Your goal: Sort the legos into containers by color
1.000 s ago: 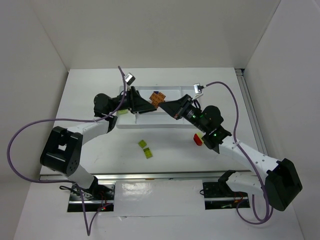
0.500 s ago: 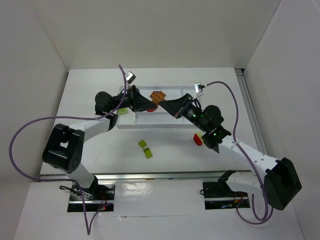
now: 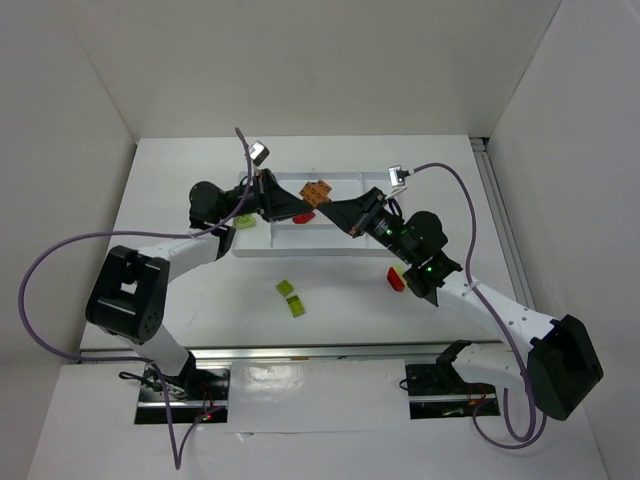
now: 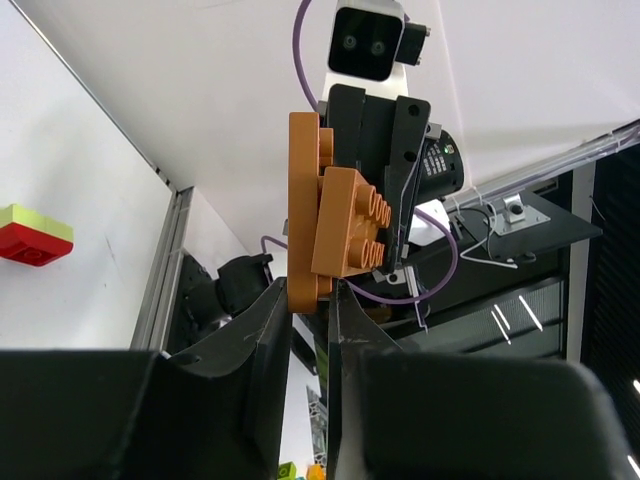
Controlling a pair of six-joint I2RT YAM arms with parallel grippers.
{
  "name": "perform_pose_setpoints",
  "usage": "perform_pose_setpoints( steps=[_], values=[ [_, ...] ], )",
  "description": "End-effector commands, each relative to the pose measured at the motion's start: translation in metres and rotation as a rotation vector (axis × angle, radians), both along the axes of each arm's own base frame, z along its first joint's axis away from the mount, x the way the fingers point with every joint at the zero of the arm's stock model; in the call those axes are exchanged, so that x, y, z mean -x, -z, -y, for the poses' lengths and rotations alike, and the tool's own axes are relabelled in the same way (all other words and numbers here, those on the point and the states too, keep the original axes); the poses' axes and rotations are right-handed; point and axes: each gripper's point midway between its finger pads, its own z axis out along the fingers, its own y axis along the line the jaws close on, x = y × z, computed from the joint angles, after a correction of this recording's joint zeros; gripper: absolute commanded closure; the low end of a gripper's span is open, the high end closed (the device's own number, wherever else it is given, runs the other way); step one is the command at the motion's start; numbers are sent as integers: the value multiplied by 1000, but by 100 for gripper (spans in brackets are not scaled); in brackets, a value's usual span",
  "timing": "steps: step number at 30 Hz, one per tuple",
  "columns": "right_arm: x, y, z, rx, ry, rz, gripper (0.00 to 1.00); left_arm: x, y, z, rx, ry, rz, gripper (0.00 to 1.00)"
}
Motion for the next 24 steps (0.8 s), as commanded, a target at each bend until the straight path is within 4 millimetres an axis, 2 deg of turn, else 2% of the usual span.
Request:
perform_pose_setpoints(
  steps=[1, 3, 5, 7, 9, 11, 12, 13, 14, 16, 17, 18, 20, 21, 22, 23, 24],
  values=[
    [7, -1, -1, -8, -29, 17, 88, 36, -60, -18, 188, -38, 564, 100],
    [8, -8, 0, -8, -26, 36, 88, 36, -57, -18, 184, -42, 565, 100],
    [8, -30, 6, -23, 9, 86, 88, 38, -49, -18, 165, -27, 550, 100],
    [6, -40, 11, -11, 40, 110, 88, 36, -46, -20, 159, -36, 540, 100],
    [1, -52, 21, 24, 118, 147, 88, 33, -34, -18, 131, -26, 518, 100],
    [-4, -60, 34, 45, 197, 161, 88, 20, -17, -17, 92, -36, 461, 100],
    [-9, -51, 35, 111, 220, 164, 88, 7, 3, -18, 48, -62, 398, 100],
    [-10, -52, 39, 142, 242, 153, 88, -12, 27, -18, -7, -77, 269, 100],
    [-12, -60, 42, 142, 262, 172, 88, -16, 35, -17, -17, -83, 278, 100],
    [-15, -47, 48, 207, 289, 126, 88, -35, 57, -16, -72, -91, 205, 100],
    [-20, -47, 57, 225, 348, 105, 88, -40, 70, -15, -82, -88, 170, 100],
    [-23, -28, 65, 295, 379, 47, 88, -45, 70, -14, -87, -93, 193, 100],
    [-28, -6, 80, 363, 451, -29, 88, -56, 90, -12, -150, -104, 82, 100],
    [-32, 11, 97, 421, 531, -89, 88, -65, 88, -12, -177, -122, 81, 100],
    [-33, 23, 103, 454, 560, -119, 88, -76, 95, -12, -226, -168, 131, 100],
    [-35, 30, 109, 478, 590, -139, 88, -74, 117, -11, -312, -163, -3, 100],
    [-35, 42, 116, 511, 620, -166, 88, -75, 115, -10, -351, -177, 14, 100]
  ],
)
